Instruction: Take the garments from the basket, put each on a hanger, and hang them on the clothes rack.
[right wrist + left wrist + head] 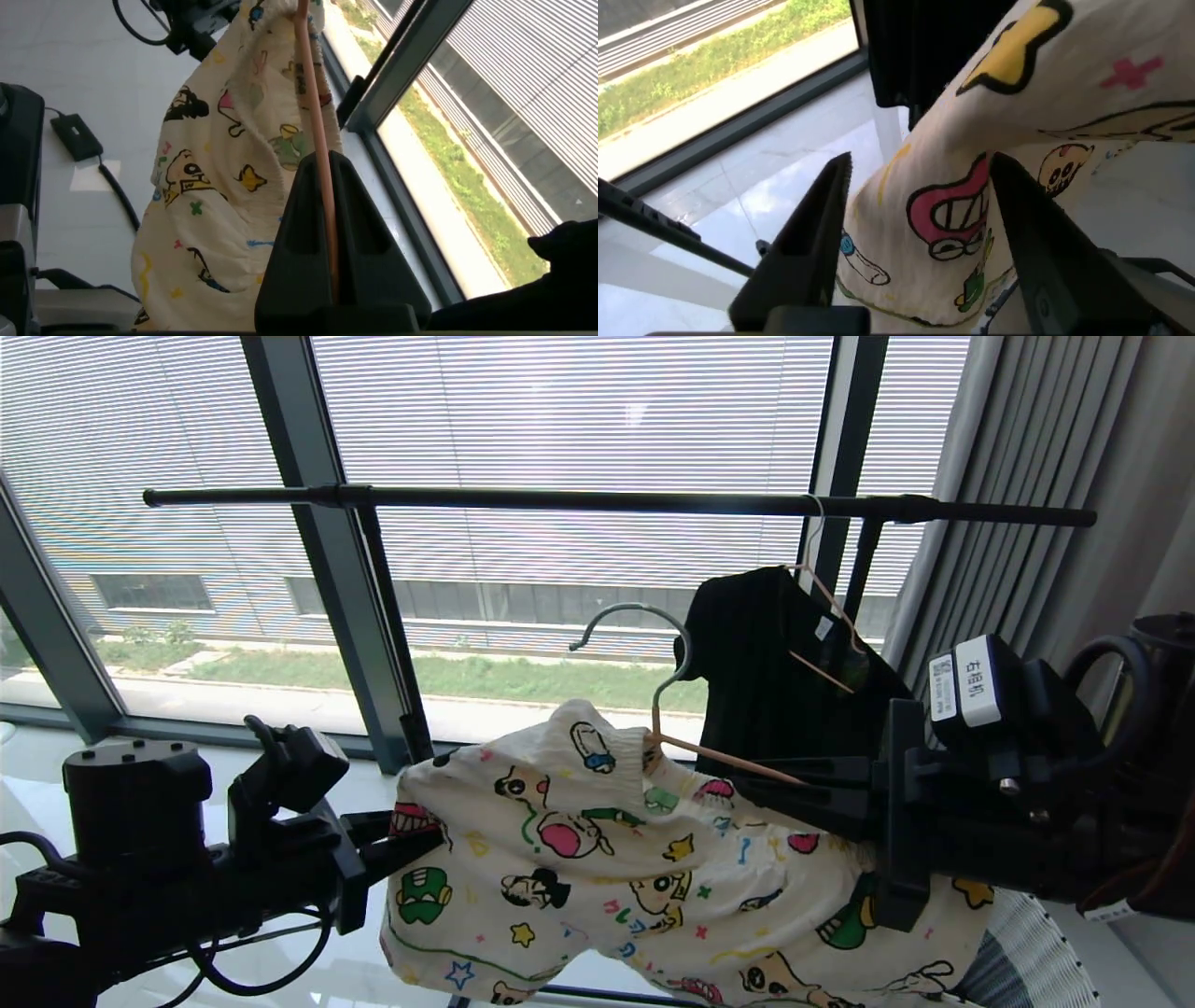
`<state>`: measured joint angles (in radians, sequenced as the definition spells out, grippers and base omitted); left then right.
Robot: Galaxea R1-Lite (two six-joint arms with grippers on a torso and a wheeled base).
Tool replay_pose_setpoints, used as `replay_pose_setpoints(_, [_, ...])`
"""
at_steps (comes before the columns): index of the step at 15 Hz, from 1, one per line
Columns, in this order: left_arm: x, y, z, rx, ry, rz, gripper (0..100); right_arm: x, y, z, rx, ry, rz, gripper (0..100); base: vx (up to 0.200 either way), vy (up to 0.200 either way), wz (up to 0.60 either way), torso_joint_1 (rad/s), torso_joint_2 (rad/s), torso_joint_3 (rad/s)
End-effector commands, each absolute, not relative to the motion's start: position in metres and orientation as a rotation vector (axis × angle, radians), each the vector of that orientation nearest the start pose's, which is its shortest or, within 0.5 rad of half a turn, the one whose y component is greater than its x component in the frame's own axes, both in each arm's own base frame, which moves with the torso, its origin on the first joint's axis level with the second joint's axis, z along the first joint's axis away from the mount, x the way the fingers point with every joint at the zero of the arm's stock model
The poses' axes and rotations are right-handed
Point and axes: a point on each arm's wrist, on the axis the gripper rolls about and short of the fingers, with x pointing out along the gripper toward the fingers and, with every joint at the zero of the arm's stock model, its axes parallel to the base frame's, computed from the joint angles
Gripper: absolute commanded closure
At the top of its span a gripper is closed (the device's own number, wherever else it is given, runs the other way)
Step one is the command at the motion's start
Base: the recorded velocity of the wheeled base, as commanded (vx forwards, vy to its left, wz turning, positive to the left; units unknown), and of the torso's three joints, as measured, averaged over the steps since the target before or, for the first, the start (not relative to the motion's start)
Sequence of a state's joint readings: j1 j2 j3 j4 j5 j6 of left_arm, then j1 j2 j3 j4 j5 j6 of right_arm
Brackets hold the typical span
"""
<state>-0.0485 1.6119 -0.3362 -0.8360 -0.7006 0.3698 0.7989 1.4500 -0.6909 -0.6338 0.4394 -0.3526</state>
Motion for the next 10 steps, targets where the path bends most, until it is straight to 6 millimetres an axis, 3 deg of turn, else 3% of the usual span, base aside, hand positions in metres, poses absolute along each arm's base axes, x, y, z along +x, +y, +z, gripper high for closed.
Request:
replay_pose_setpoints(1, [0.220,-0.025,0.109,0.196,0.304,-0.801,100,0.160,0.179,0.223,-0.326,-0.101,1.246,100,0.000,0.000,0.00,0.000,0.00,0.000])
replay_pose_setpoints(5, [0.214,-0.021,0.103,0.184,0.334,-0.788,100,0.161,0.179,0.225,-0.302,-0.089,1.222,100,0.000,0.000,0.00,0.000,0.00,0.000])
replay_pose_setpoints(10, [0.229,-0.004,0.088,0.226,0.377,-0.667,100,0.161,0.177,0.228,-0.274,-0.075,1.166,100,0.000,0.000,0.00,0.000,0.00,0.000])
